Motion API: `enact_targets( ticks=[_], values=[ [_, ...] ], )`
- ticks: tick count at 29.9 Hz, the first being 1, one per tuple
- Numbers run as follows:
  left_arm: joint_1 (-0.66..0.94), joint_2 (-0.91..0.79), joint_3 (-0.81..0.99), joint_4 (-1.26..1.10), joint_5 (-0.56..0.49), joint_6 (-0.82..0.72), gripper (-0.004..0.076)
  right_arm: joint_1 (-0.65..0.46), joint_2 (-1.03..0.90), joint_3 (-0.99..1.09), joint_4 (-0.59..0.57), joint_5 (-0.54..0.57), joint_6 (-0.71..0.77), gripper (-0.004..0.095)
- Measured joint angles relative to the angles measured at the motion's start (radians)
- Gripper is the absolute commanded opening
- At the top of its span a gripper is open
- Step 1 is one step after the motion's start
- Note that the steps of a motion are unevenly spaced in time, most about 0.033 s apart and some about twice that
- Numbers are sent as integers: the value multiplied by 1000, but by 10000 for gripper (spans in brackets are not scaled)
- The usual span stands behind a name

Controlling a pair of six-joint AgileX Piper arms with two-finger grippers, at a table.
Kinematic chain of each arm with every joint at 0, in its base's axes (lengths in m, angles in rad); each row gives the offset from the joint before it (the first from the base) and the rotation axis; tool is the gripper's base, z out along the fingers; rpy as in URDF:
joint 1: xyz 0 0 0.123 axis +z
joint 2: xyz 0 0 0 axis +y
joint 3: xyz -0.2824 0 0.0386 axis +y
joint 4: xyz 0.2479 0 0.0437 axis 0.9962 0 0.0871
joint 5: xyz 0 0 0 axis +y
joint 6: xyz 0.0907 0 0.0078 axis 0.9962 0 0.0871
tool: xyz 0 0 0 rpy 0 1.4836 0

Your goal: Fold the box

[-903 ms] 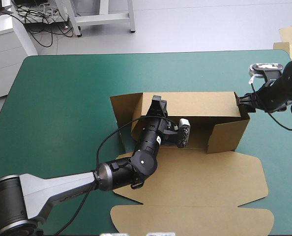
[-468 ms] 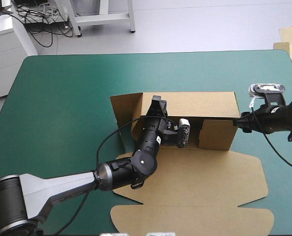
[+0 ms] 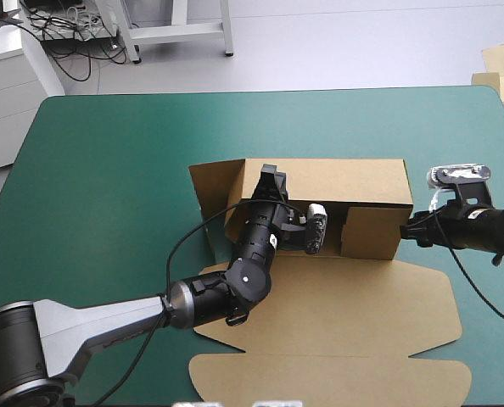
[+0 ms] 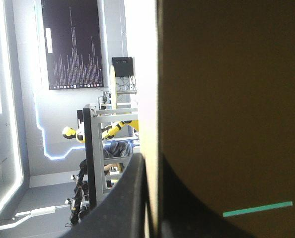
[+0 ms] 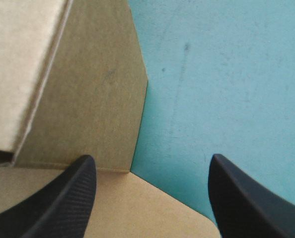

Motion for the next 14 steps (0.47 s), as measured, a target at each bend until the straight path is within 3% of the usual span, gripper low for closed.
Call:
enact_targets(
  ticks=[14],
  values=[
    [0, 0, 0, -6, 14, 0, -10, 1, -1, 8, 19, 72, -117, 552]
  ],
)
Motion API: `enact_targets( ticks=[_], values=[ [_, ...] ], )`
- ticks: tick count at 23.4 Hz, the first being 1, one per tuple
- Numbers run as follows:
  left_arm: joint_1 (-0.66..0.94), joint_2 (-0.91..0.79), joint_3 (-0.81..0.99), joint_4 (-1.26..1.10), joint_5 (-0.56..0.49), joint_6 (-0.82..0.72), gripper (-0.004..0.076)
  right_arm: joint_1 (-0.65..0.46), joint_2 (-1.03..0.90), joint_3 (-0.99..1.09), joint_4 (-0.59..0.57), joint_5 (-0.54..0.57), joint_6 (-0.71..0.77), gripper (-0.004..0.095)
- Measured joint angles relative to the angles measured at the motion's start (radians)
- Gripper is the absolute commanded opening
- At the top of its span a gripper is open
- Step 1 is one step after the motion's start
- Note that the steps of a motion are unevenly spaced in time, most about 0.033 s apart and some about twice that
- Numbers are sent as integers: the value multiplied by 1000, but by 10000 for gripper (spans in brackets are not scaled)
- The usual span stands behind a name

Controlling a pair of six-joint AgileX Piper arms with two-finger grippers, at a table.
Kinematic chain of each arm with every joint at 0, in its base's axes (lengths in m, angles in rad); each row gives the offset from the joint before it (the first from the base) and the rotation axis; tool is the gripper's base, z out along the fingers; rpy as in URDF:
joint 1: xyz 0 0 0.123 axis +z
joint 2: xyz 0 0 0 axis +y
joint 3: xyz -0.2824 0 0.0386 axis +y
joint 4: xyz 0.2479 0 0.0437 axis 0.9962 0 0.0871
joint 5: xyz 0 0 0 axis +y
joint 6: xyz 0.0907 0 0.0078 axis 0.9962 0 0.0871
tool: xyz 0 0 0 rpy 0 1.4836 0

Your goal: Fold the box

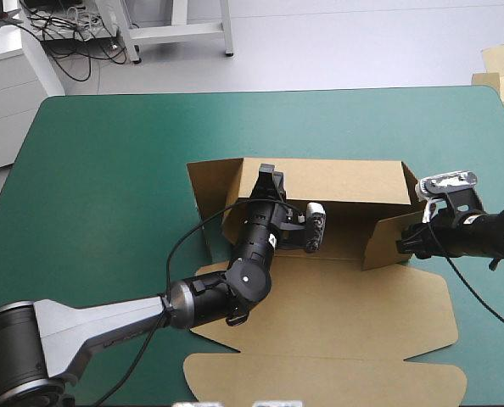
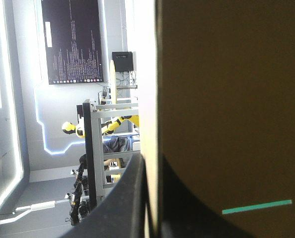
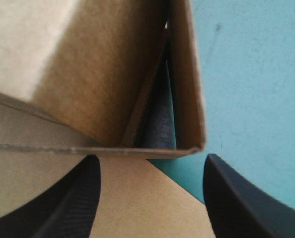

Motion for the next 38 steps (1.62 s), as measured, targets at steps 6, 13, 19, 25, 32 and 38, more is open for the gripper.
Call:
enact_targets(
  ticks=[6, 13, 19, 25, 32, 38],
  values=[
    [0, 0, 0, 0, -1, 0, -10, 0, 6, 0, 6, -60, -66, 552],
    [0, 0, 0, 1, -2, 0, -10, 0, 64, 1, 172, -69, -329, 552],
    [0, 0, 0, 2, -1, 0, -10, 0, 85, 1, 372, -116, -476, 552],
    [0, 0, 0, 0, 7, 0, -10, 0, 141, 1, 485, -150, -490, 552],
    [0, 0, 0, 0, 10, 1, -10, 0, 151, 1, 499, -153, -492, 268],
    [0, 0, 0, -1, 10, 1, -10, -3, 170, -3, 500, -199, -558, 2]
  ],
)
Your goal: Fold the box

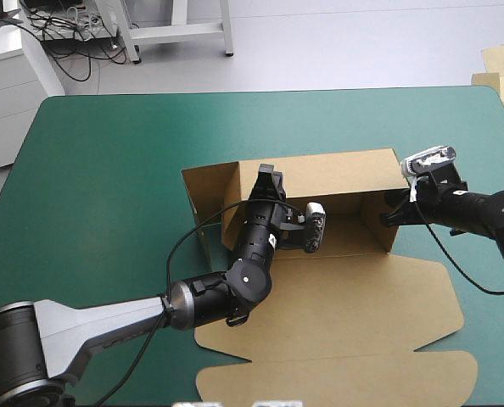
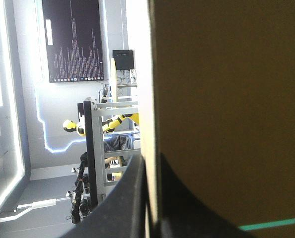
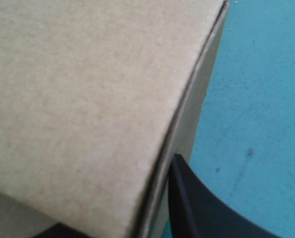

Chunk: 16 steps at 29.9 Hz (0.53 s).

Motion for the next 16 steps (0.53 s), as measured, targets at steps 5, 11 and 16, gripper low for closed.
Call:
enact_targets(
  ticks=[5, 11, 16],
  values=[
    [-5, 0, 0, 0, -2, 0, -10, -1, 2, 0, 9, -17, -6, 2],
    [-8, 0, 0, 0, -1, 0, -10, -1, 4, 0, 13, -21, -3, 2],
    [-8, 0, 0, -9, 5, 0, -10, 37, 4, 0, -20, -70, 46, 2]
  ],
)
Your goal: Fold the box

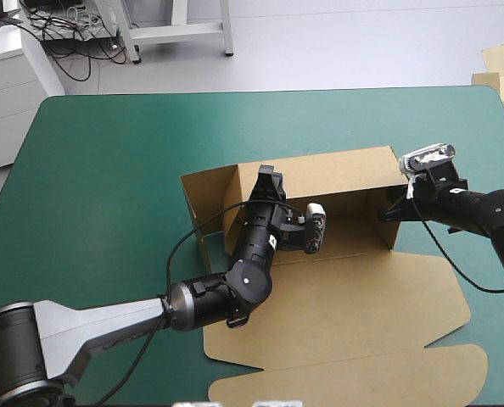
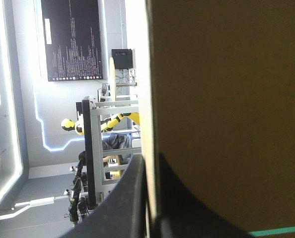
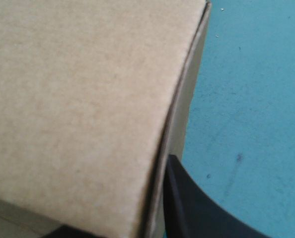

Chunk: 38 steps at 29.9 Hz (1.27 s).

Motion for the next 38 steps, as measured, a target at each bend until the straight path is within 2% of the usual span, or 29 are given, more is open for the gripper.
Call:
enact_targets(
  ticks=[3, 5, 7, 11, 13, 14, 20, 28, 30, 33, 37, 38],
  values=[
    [0, 0, 0, -9, 8, -1, 0, 37, 0, 0, -38, -48, 50, 2],
    [0, 0, 0, -11, 13, -1, 42, 55, 0, 0, -70, -75, 98, 2],
    [0, 0, 0, -11, 12, -1, 132, 70, 0, -1, -107, -90, 141, 2],
    [1, 2, 0, 3, -22, -3, 368, 100, 0, -5, -143, -101, 198, 3],
    [1, 3, 0, 9, -35, -18, 433, 118, 0, -5, -166, -117, 233, 3],
    [1, 3, 0, 11, -40, -29, 438, 126, 0, -5, -180, -127, 257, 3],
    [-7, 3, 0, 22, -41, -142, 429, 157, 15, -14, -274, -182, 419, 2],
    [-112, 3, -38, 14, 21, -160, 388, 165, 112, -144, -378, -167, 586, 2],
    [-147, -1, -45, 14, 57, -161, 347, 166, 127, -176, -410, -146, 622, 2],
    [-192, -17, -55, 13, 112, -161, 224, 168, 138, -212, -457, -102, 667, 2],
    [-203, -73, -84, 7, 169, -161, -10, 168, 146, -268, -512, -8, 727, 2],
    [-198, -93, -99, 5, 181, -161, -5, 168, 146, -285, -522, 21, 742, 2]
  ],
)
